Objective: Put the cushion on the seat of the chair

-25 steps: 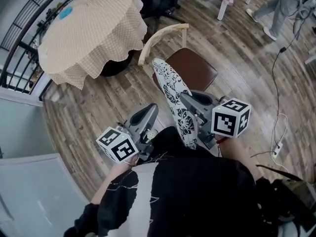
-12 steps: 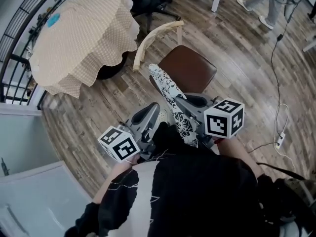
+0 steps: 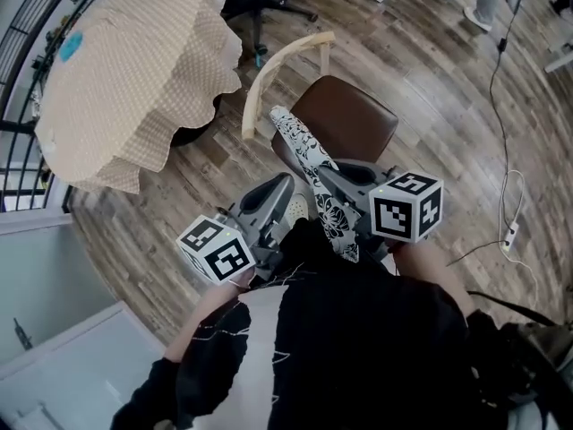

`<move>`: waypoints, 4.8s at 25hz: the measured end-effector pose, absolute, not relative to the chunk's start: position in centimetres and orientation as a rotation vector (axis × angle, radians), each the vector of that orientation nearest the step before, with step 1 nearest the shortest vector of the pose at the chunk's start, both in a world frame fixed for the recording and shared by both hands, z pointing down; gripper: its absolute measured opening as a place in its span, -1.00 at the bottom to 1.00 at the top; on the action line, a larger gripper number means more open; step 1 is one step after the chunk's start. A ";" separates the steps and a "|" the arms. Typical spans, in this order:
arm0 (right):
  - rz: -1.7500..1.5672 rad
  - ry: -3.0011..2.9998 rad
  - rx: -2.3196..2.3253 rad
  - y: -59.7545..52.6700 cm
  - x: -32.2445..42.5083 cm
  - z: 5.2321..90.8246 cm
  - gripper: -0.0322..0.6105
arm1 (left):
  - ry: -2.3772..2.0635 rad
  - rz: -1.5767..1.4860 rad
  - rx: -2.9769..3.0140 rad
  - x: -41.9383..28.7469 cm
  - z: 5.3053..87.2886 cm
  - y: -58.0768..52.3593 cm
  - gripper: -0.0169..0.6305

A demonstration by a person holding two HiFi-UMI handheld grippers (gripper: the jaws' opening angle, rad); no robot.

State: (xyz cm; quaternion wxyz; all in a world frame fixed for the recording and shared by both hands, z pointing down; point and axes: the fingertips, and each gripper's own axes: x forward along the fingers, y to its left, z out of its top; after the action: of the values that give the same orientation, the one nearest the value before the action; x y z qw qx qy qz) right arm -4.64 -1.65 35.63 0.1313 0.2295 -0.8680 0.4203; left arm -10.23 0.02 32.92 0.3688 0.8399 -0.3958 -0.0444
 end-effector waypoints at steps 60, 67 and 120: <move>1.303 -2.161 1.054 -18.4 3.0 49.6 -0.77 | -0.890 -0.040 2.025 -8.5 41.4 -11.2 -0.90; 1.318 -2.177 0.855 -20.3 4.0 50.8 -0.77 | -0.981 -0.101 1.946 -3.7 43.2 -13.0 -0.90; 1.115 -2.147 0.764 -23.0 6.2 65.7 -0.77 | -1.140 -0.080 1.852 -0.6 57.2 -9.5 -0.90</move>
State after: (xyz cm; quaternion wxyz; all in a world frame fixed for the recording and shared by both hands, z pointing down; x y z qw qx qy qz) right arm 6.17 -23.04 65.70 0.2980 0.2874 -0.8078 0.4195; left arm -0.61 -9.46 57.19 0.4639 0.7539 -0.4641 -0.0327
